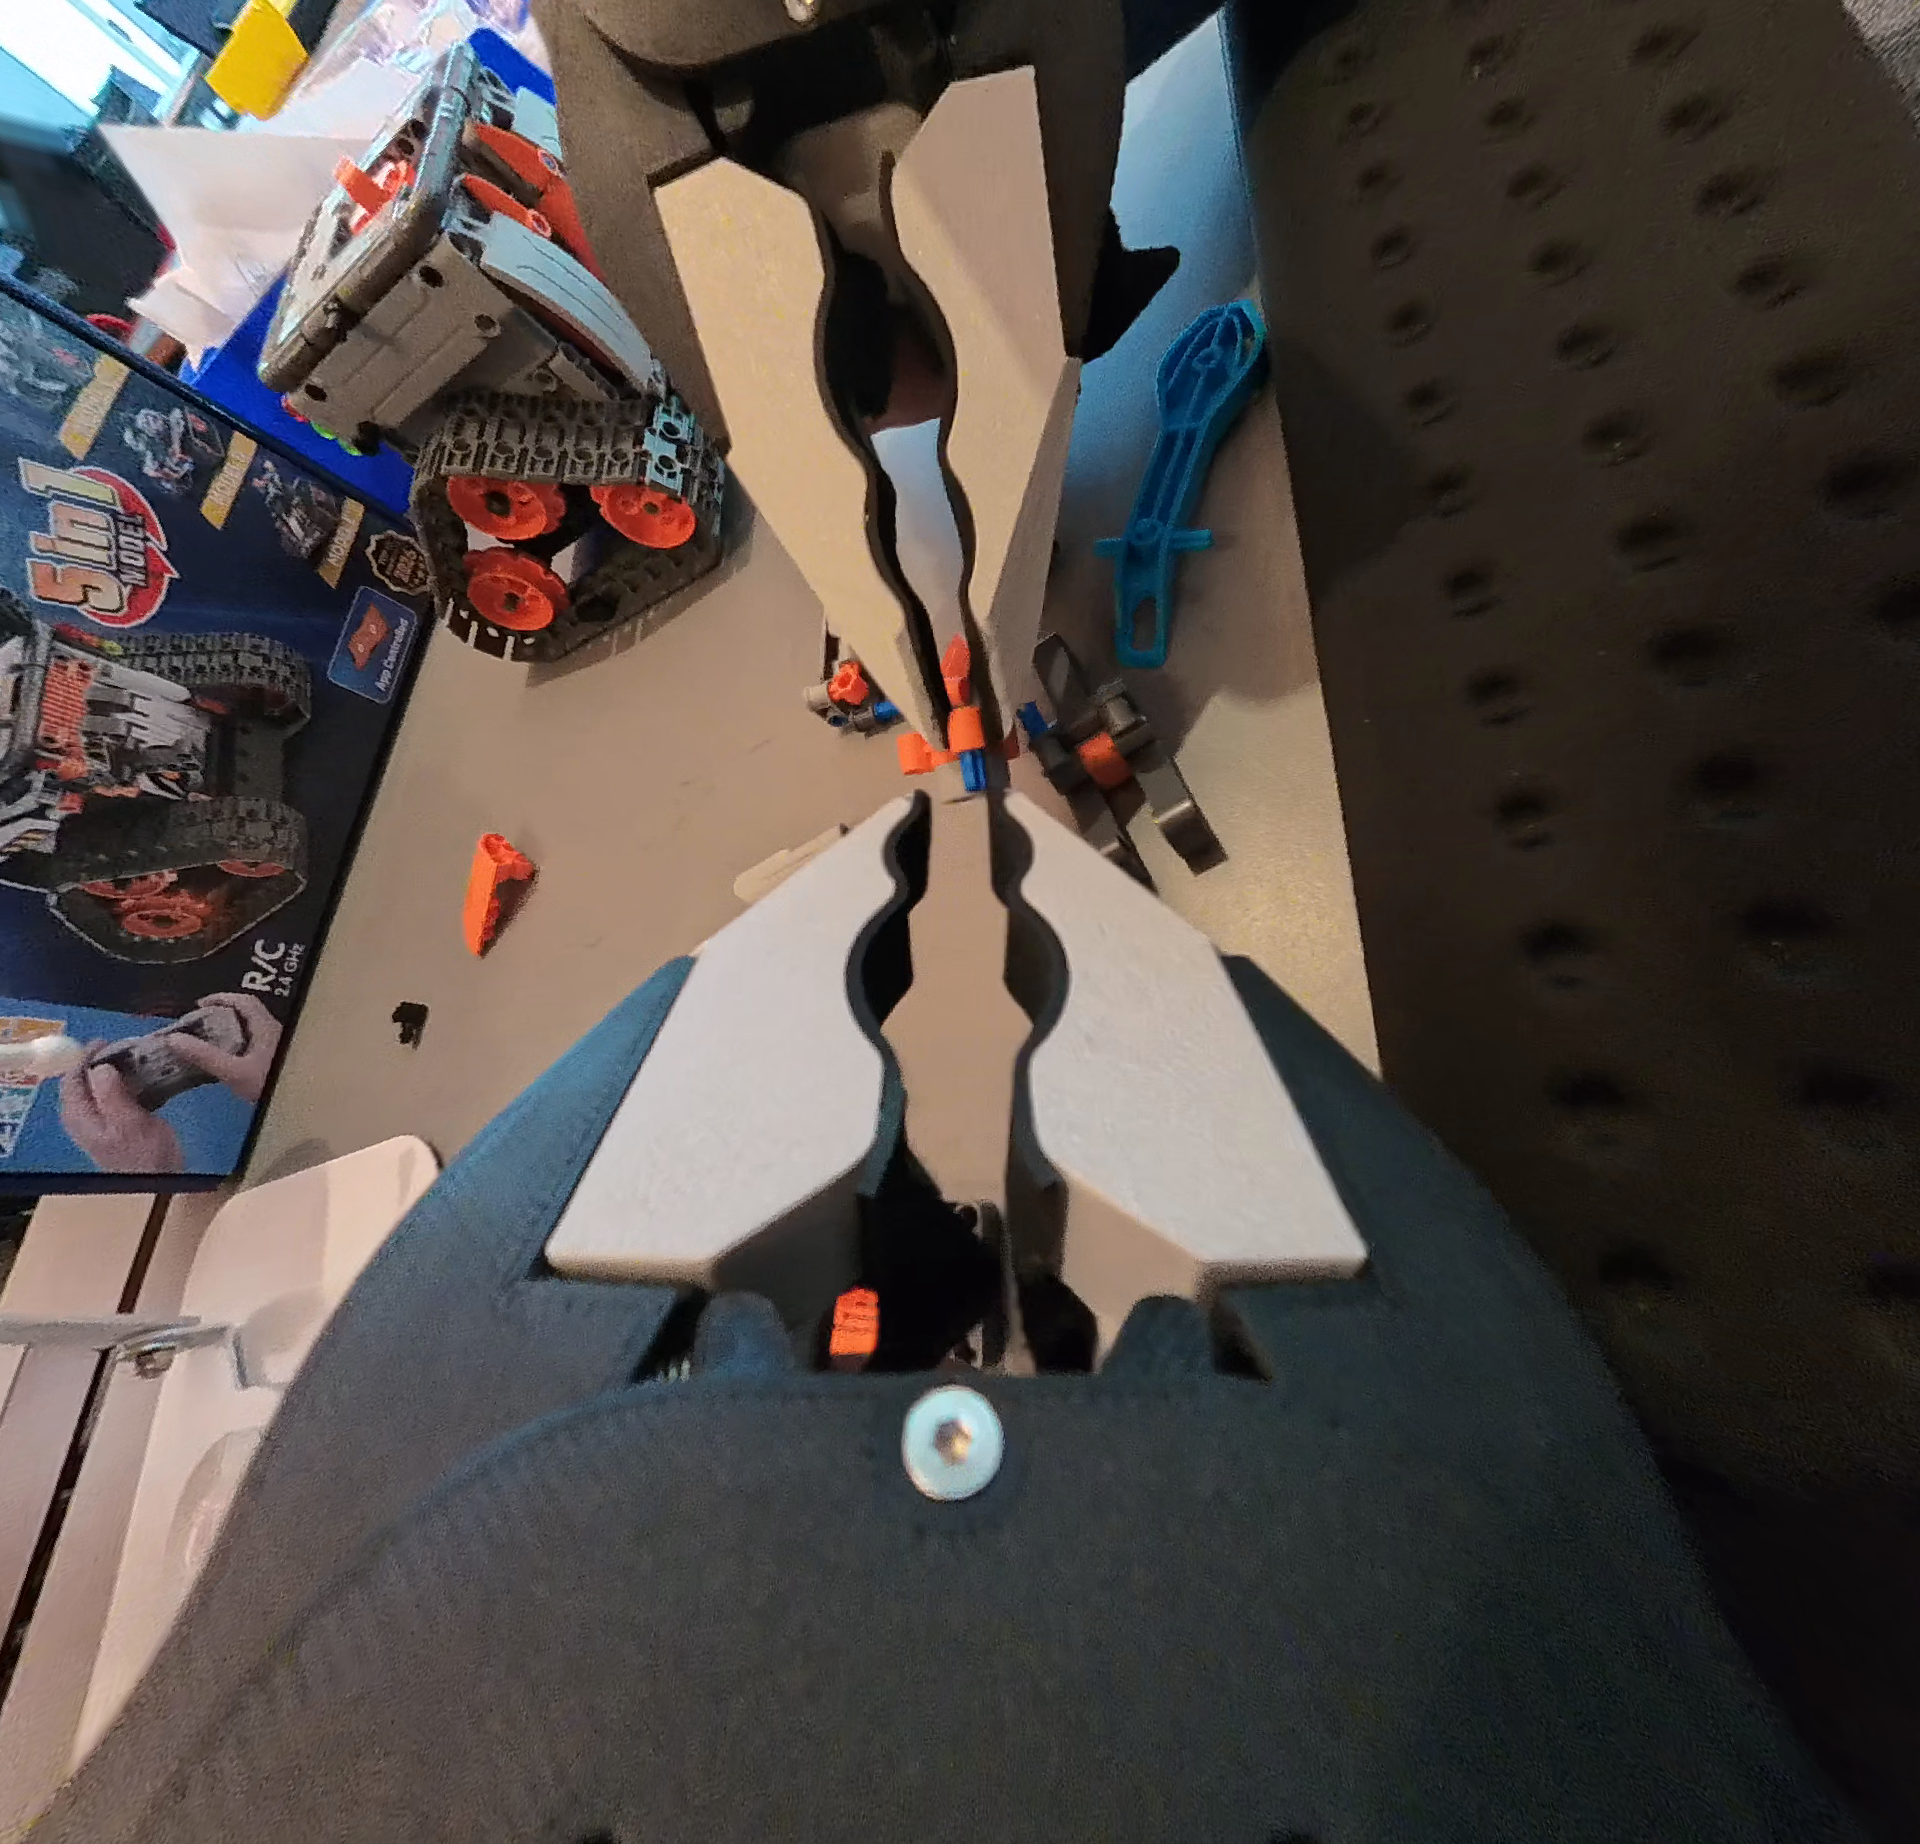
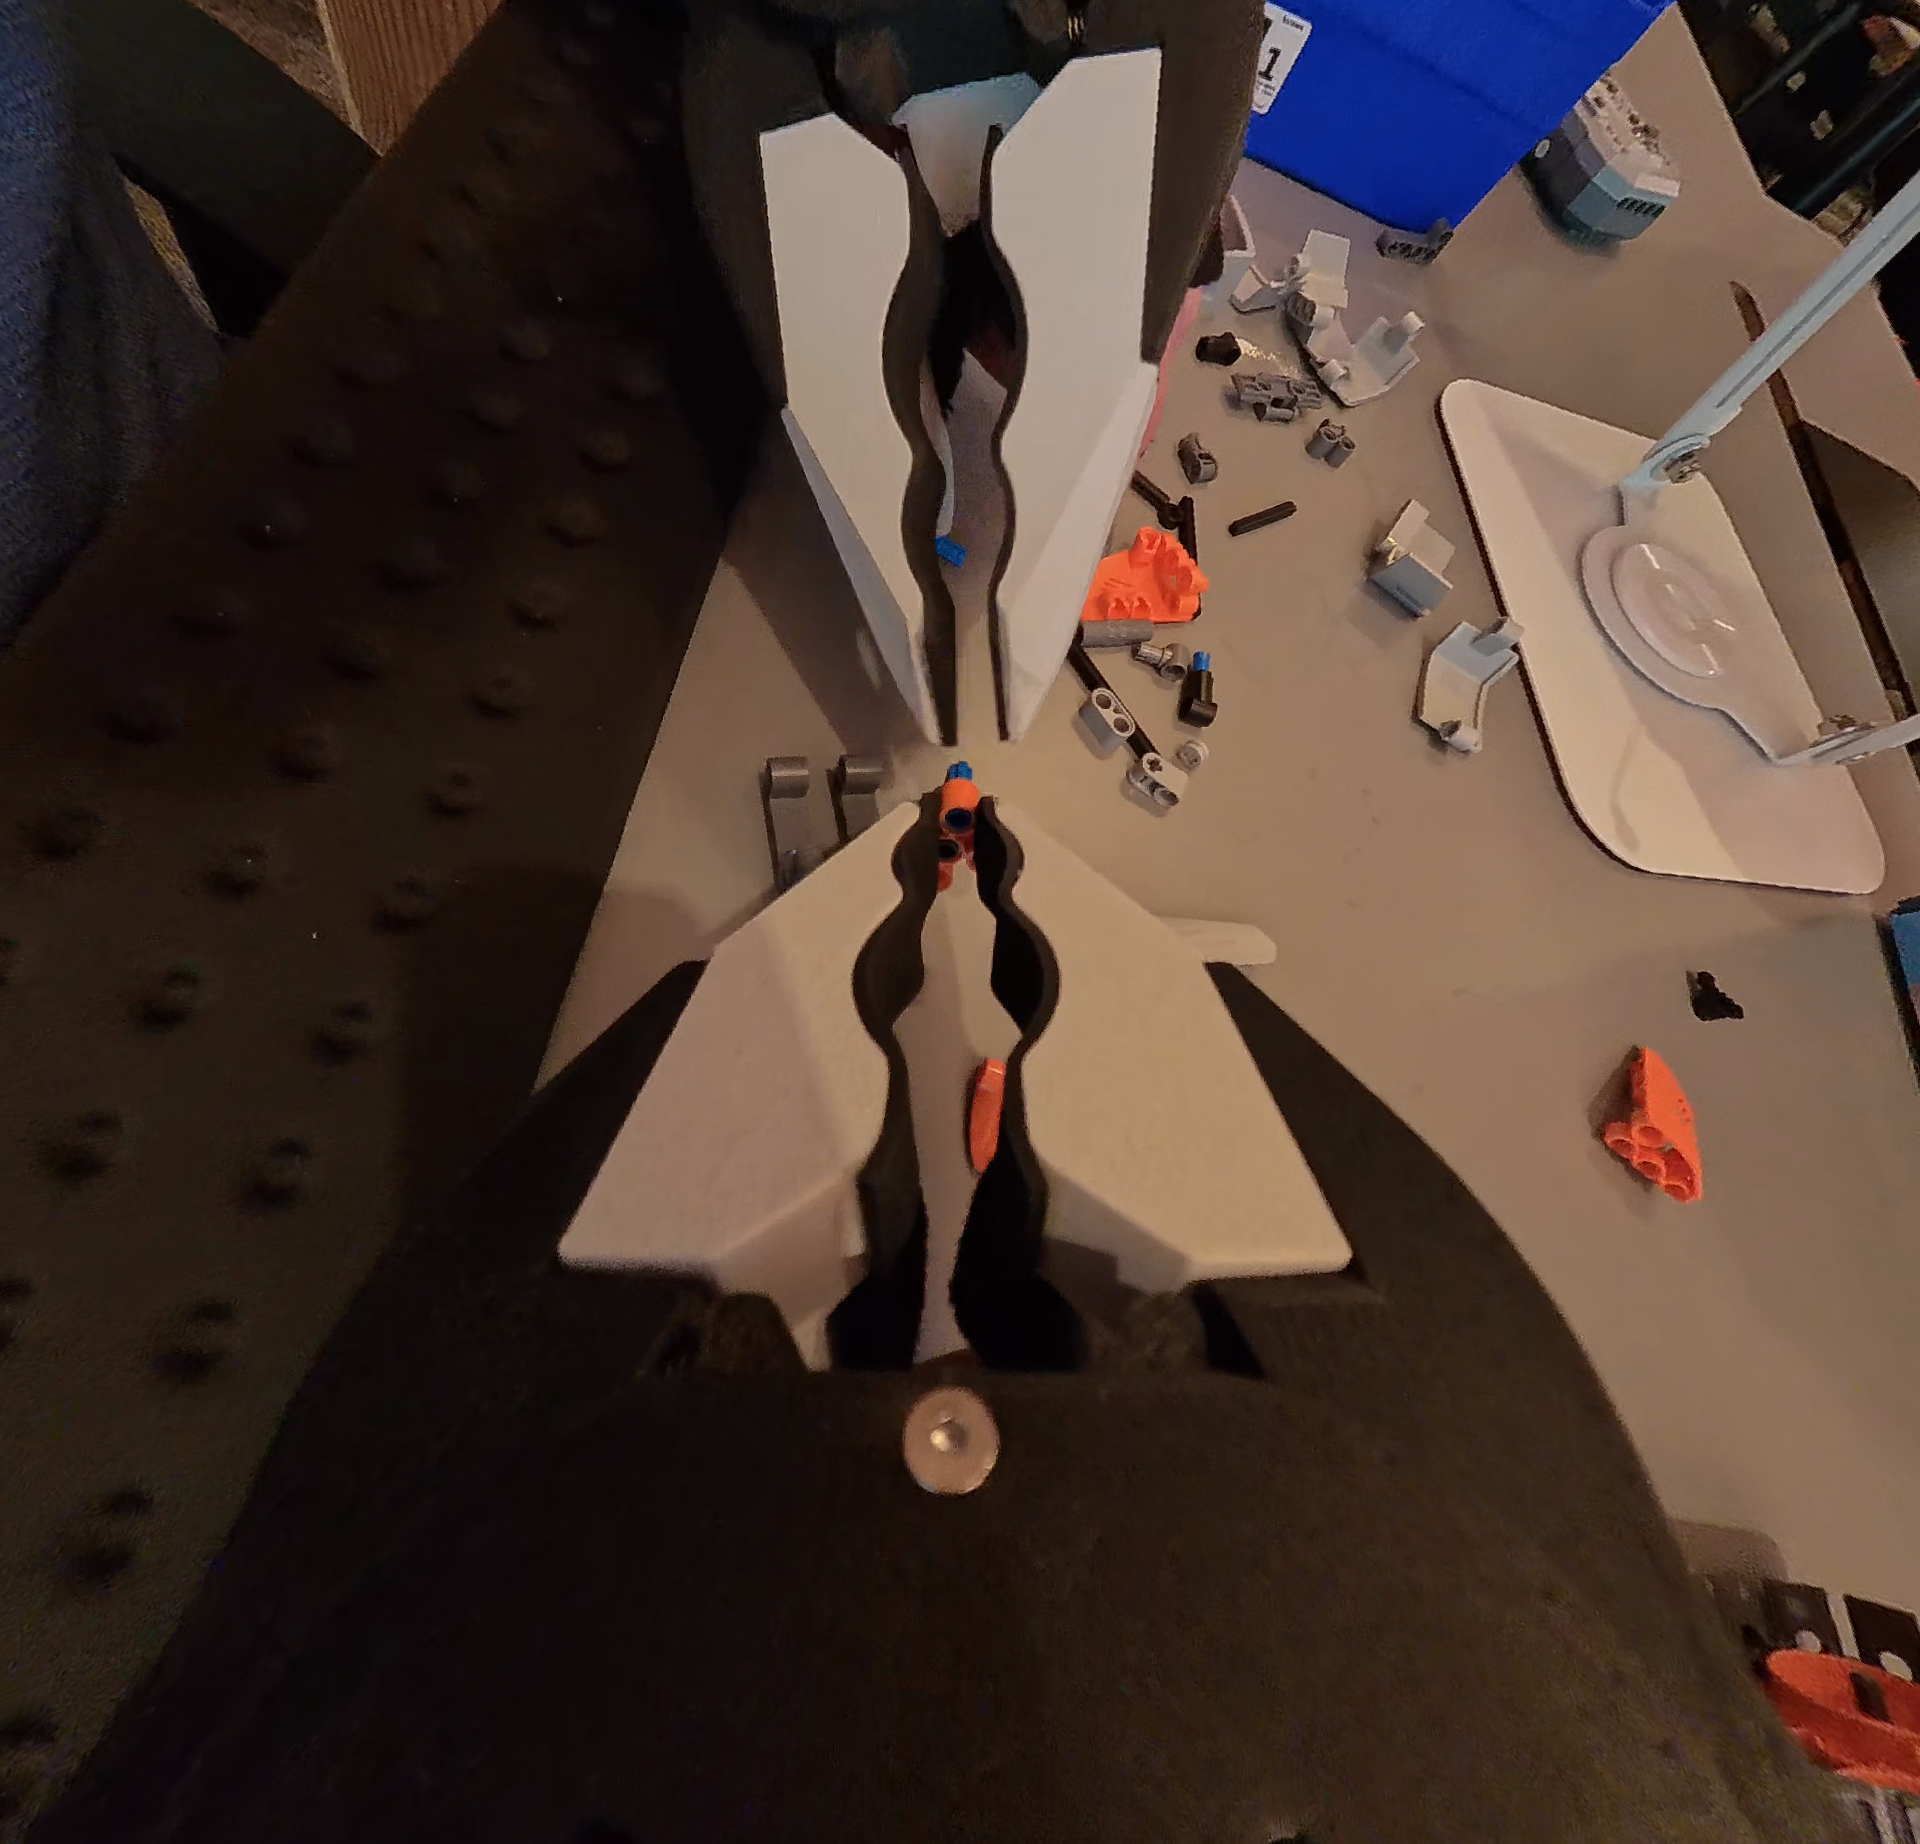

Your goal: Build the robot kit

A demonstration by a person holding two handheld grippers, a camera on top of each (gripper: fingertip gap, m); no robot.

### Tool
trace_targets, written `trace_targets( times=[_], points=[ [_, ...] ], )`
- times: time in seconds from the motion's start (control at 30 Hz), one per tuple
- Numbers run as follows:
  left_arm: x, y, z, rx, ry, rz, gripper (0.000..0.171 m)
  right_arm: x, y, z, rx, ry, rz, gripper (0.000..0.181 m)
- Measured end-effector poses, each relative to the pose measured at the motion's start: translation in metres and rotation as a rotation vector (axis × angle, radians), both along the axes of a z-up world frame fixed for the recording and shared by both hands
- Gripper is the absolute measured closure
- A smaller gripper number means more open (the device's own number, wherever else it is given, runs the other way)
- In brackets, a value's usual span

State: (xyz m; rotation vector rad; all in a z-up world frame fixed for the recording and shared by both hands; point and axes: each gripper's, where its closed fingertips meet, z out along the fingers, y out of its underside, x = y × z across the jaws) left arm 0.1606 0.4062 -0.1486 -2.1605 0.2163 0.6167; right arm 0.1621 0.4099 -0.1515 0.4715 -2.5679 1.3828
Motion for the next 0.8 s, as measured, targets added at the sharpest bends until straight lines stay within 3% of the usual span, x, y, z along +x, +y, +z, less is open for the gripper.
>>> trace_targets(
  times=[0.1, 0.23, 0.5, 0.8],
  points=[
    [0.001, 0.001, -0.003, -0.012, 0.000, -0.002, 0.155, 0.003, -0.002, 0.002, -0.010, 0.001, 0.009, 0.177],
    [0.006, 0.007, -0.004, -0.013, -0.013, -0.034, 0.167, 0.006, -0.005, 0.001, -0.011, 0.016, 0.024, 0.177],
    [0.011, 0.007, -0.001, 0.006, -0.025, -0.051, 0.170, 0.010, -0.003, 0.004, -0.019, 0.023, 0.040, 0.177],
    [0.021, 0.011, 0.009, 0.061, -0.009, -0.066, 0.170, 0.020, 0.003, 0.013, -0.068, -0.111, 0.094, 0.177]
  ],
)
